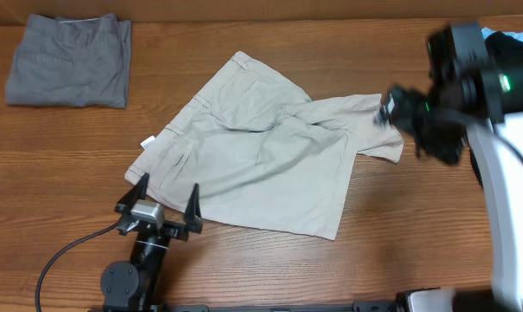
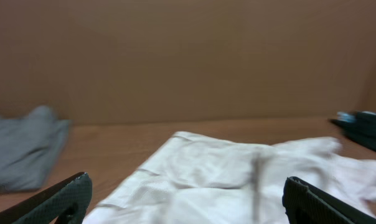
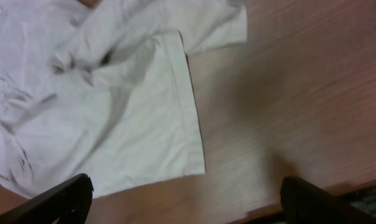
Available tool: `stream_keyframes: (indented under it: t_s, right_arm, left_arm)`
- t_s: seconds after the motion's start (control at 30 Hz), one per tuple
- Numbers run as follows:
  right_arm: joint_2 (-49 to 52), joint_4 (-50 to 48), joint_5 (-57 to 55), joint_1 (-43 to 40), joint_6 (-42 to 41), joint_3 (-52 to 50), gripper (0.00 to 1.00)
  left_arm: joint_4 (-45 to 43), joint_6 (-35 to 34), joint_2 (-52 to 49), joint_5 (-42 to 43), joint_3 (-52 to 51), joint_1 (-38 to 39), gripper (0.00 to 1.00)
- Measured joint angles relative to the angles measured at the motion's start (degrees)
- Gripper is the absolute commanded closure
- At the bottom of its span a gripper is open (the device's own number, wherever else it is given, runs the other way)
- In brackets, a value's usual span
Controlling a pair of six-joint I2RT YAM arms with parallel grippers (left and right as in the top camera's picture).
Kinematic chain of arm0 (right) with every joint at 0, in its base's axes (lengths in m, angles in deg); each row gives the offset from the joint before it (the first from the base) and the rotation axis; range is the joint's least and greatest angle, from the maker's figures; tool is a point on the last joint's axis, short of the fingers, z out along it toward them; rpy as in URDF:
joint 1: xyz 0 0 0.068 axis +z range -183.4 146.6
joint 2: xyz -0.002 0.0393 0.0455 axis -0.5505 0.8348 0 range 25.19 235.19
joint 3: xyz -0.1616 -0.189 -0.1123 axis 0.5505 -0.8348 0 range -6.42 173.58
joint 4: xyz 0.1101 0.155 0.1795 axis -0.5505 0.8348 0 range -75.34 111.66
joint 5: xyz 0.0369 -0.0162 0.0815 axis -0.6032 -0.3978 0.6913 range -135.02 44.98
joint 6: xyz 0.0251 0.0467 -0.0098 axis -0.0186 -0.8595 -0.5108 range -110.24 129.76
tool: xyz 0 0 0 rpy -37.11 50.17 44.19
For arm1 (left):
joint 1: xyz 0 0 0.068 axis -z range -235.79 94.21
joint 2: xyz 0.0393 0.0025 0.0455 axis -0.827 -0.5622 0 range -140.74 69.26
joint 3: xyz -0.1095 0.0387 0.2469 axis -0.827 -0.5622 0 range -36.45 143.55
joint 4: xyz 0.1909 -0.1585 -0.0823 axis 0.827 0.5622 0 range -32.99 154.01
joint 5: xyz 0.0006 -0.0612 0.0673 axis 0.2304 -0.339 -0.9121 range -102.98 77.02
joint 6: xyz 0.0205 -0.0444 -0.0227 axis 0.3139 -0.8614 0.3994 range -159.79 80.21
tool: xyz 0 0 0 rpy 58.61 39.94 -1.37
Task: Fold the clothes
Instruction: 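Grasp the pants' left waistband with left gripper, right hem with right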
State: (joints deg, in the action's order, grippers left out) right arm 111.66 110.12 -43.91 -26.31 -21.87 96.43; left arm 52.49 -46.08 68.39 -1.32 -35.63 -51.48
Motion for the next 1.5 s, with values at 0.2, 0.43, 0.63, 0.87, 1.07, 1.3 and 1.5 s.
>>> stream_keyframes:
  t_s: [0.2,0.43,0.63,0.87,1.07,1.3,1.5]
  right_arm:
    - [-9.9,-9.3,3.4,0.9,-0.6,-21.9,0.0]
    - [-9.6,-20.4,13.6,0.9,2.0,-39.2,0.0]
    - [-9.6,-22.7,17.4,1.4,3.2,-45.5,0.01]
    - [-9.6,-32.7,20.2,9.0,2.6,-53.5,0.07]
    - [-9.6,-36.3,20.0,12.7,-1.0,-54.6,0.06]
    - [-9.6,-37.1,19.4,12.8,-2.4,-54.6,0.06]
    - [-9.5,-37.2,19.0,12.8,-2.7,-54.6,0.06]
  left_arm:
    - [10.0,1.5,-5.0,5.7,9.3,0.0,0.0]
    - [31.6,8.9,-30.8,7.0,35.5,0.0,0.0]
    - [49.2,12.5,-54.7,2.9,54.7,0.0,0.0]
    - [55.8,13.8,-73.0,0.5,65.3,-5.9,0.0]
    - [56.0,13.8,-82.9,1.8,65.4,-15.1,0.0]
    - [54.4,13.8,-90.0,2.4,65.5,-21.4,0.0]
    - [55.3,8.5,-96.4,-2.5,65.5,-21.6,0.0]
